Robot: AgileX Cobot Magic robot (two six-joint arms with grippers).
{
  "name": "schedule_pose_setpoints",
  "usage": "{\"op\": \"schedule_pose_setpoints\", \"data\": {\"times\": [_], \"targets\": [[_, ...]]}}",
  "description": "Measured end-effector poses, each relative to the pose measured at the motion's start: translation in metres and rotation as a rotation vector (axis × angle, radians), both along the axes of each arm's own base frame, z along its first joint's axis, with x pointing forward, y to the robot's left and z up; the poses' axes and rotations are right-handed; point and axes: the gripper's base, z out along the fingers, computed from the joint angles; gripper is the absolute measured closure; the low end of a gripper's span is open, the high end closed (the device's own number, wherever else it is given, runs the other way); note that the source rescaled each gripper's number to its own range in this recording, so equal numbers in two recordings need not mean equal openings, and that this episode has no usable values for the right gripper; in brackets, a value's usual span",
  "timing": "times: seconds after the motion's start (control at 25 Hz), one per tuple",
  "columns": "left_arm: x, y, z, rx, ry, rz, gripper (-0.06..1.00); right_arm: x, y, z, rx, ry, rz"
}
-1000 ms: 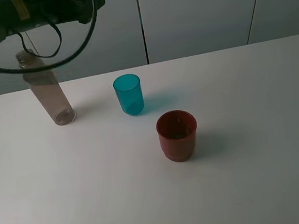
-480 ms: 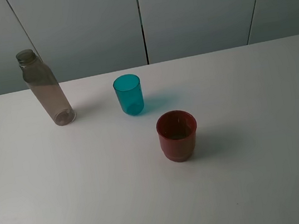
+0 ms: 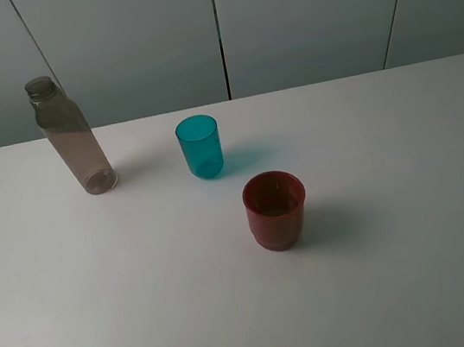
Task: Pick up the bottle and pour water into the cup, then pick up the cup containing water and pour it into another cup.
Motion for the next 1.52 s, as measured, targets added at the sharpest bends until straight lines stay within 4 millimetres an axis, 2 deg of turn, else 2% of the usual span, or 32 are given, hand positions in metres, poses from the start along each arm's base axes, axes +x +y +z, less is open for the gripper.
{"op": "schedule_pose_setpoints", "data": {"times": [0.24,0.36,0.6,0.76,0.96,1.16,1.52], "targets": [[-0.073,0.018,-0.029,0.025,0.106,0.016,-0.03,0.000,0.000,0.000,0.000,0.000,0.000],[-0.105,0.025,-0.043,0.020,0.074,0.017,-0.03,0.000,0.000,0.000,0.000,0.000,0.000],[-0.147,0.032,-0.087,-0.024,-0.014,0.001,-0.03,0.000,0.000,0.000,0.000,0.000,0.000],[-0.150,0.031,-0.107,-0.032,0.024,-0.009,-0.03,0.000,0.000,0.000,0.000,0.000,0.000],[-0.145,0.025,-0.111,-0.079,0.013,-0.048,-0.03,0.000,0.000,0.000,0.000,0.000,0.000],[-0.136,0.022,-0.130,-0.085,0.063,-0.057,-0.03,0.000,0.000,0.000,0.000,0.000,0.000],[-0.134,0.021,-0.131,-0.091,0.056,-0.061,-0.03,0.000,0.000,0.000,0.000,0.000,0.000]]}}
